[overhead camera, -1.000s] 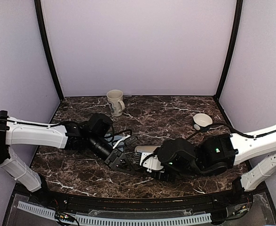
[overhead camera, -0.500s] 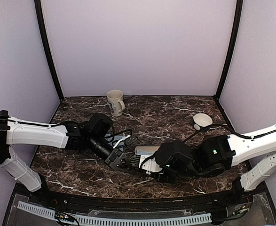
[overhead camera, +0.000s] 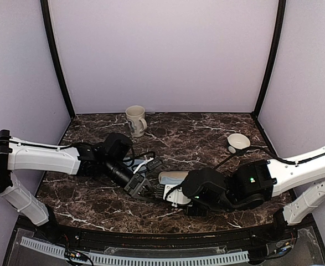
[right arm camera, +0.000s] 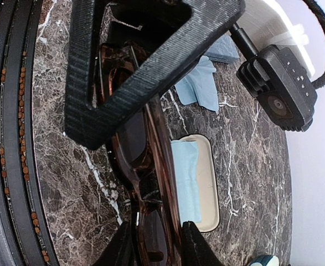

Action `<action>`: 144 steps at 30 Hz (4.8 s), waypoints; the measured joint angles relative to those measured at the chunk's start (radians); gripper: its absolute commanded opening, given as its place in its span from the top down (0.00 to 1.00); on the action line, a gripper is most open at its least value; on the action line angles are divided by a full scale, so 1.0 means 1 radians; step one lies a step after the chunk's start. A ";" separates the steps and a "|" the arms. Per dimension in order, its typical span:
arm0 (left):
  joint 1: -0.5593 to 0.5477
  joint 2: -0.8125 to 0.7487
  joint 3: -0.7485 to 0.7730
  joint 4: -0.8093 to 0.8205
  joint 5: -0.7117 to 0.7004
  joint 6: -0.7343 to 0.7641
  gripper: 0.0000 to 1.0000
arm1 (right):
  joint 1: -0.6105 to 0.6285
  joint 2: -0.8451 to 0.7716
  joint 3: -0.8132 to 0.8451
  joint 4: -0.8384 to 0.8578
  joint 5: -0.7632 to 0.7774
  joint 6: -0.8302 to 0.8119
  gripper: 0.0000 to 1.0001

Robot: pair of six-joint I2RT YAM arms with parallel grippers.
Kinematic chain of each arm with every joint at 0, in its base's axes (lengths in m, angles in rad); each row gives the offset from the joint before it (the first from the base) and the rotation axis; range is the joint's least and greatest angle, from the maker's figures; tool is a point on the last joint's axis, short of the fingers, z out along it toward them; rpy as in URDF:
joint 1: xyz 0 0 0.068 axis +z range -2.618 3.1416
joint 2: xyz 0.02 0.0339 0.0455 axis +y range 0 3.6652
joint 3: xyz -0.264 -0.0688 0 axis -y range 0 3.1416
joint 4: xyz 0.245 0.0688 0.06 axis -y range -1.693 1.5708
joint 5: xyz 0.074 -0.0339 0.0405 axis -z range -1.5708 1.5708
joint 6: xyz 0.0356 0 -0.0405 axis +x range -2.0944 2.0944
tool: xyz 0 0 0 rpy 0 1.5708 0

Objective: Organize the sunglasses
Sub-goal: Pass from the left arm to the right, then adjust the opened sunglasses case at the center of the board.

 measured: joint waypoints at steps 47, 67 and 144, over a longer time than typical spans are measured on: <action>-0.002 0.000 -0.036 0.101 0.055 -0.035 0.80 | 0.019 0.026 0.000 0.052 0.056 -0.008 0.61; -0.002 0.006 -0.055 0.156 0.075 -0.088 0.51 | 0.038 0.031 -0.001 0.044 0.071 -0.034 0.74; 0.119 -0.204 -0.190 0.195 -0.750 0.027 0.25 | -0.737 0.472 0.258 -0.270 -1.070 -0.364 0.72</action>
